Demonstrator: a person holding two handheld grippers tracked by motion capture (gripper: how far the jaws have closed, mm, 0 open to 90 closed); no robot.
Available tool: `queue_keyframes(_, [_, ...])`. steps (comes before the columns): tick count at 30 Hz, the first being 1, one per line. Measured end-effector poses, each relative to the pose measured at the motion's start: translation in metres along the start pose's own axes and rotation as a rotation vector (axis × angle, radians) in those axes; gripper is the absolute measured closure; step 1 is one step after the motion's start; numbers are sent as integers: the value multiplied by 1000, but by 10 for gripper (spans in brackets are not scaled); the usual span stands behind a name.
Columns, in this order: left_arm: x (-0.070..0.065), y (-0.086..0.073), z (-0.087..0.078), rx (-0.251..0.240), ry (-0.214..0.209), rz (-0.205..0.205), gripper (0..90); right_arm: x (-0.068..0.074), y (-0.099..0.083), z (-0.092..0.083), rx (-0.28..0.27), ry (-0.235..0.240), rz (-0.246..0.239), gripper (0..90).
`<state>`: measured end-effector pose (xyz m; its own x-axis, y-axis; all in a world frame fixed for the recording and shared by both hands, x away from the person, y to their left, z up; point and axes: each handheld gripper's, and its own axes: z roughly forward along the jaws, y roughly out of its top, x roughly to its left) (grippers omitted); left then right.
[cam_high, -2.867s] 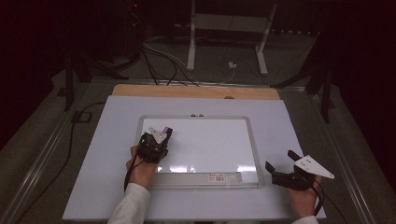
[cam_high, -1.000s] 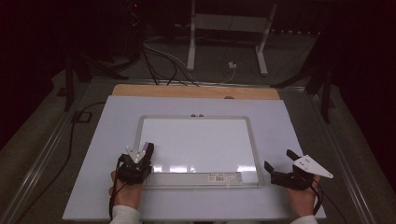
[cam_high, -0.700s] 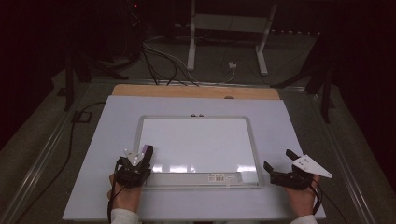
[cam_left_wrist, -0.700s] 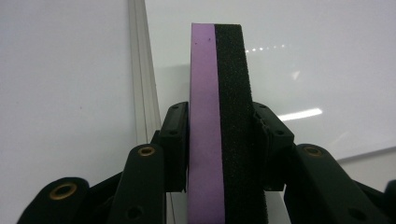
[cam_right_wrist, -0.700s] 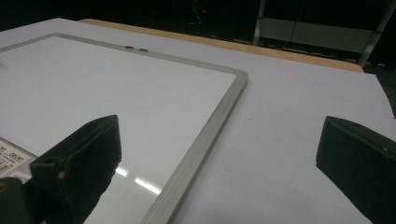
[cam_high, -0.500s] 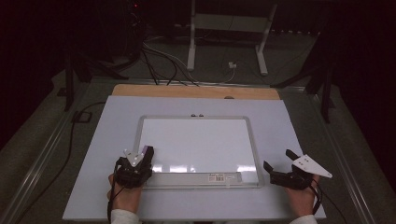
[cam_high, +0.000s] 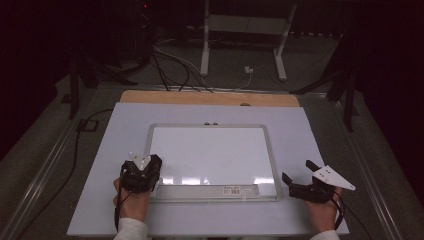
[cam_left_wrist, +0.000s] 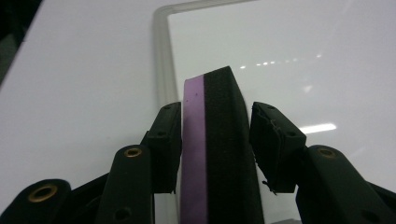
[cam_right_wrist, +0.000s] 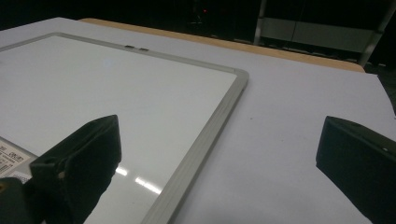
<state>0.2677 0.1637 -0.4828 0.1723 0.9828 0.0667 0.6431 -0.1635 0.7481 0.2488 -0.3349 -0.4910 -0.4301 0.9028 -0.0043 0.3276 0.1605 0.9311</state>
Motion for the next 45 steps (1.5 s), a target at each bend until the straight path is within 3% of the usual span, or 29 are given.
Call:
queue_keyframes(5, [-4, 0, 1, -4, -22, 17, 533, 0, 0, 0, -1, 1, -1, 4])
queue_keyframes(14, [5, 11, -11, -154, -129, 18, 416, 0, 0, 0, -3, 1, -1, 4])
queue_keyframes(18, [13, 18, -17, -202, -149, 37, 316, 0, 0, -1, -4, 0, -1, 4])
queue_keyframes(23, [30, 22, -22, -238, -183, 22, 181, 0, 0, -1, -5, 0, -2, 4])
queue_keyframes(28, [47, 20, -25, -277, -215, 22, 101, 1, 0, -1, -7, 1, -2, 4])
queue_keyframes(34, [64, 15, -28, -319, -237, 15, 12, 2, 1, -1, -11, 7, -5, 4])
queue_keyframes(37, [69, 11, -28, -342, -222, 19, 7, 3, 1, -1, -10, 8, -9, 4])
queue_keyframes(45, [80, 5, -28, -348, -216, 7, 7, 3, 2, -3, -23, 9, -11, 4])
